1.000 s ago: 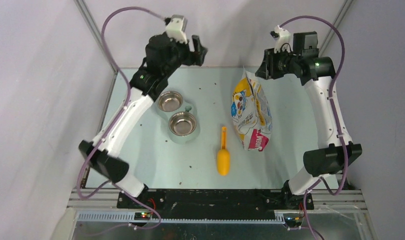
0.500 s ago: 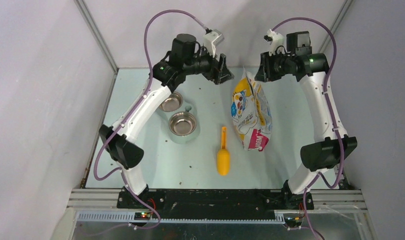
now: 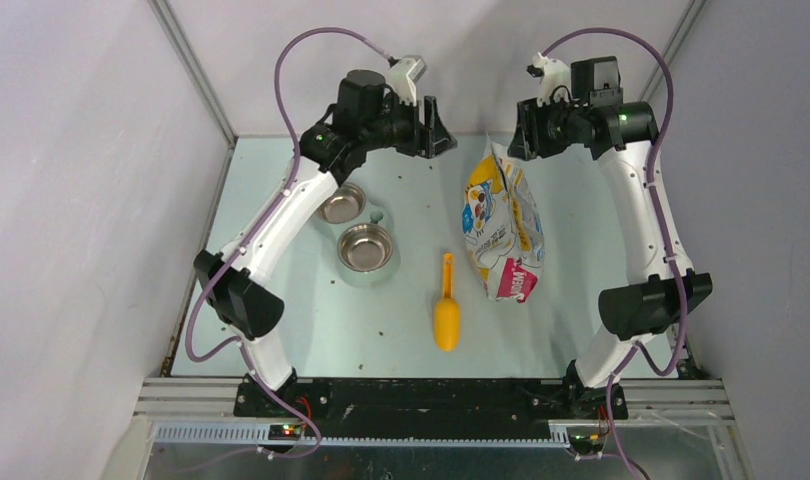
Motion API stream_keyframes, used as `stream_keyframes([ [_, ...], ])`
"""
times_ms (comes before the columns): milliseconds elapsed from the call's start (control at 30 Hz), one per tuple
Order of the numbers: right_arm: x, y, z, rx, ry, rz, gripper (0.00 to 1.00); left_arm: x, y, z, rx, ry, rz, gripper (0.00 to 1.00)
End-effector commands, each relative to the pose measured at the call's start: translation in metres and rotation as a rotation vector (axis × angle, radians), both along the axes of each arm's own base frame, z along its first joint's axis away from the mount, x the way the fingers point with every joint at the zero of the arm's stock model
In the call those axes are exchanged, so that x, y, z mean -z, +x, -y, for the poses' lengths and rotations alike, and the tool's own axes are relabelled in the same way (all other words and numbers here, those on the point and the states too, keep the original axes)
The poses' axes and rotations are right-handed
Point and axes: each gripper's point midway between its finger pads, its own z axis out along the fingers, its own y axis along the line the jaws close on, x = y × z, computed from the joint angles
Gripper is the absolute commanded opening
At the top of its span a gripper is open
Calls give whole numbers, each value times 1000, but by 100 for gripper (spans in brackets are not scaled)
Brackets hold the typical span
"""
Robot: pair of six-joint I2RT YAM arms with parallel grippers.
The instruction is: Serve the pet food
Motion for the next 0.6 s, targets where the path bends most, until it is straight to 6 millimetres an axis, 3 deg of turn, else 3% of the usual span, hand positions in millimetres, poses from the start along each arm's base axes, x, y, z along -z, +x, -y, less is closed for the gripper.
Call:
stream_keyframes([
  [0,-7,-8,-5,-13,10,9,45,-39,-31,34,238,-127,104,66],
  [100,3,-8,-12,-16,3,-7,43,-36,-27,51,296,-187,79,62],
  [333,14,-17,-23,-37,-87,-8,39,-20,10,63,111,-284,-59,51],
  [567,24,-23,-22,-29,-153,2,38,-2,3,88,114,-295,-109,40],
])
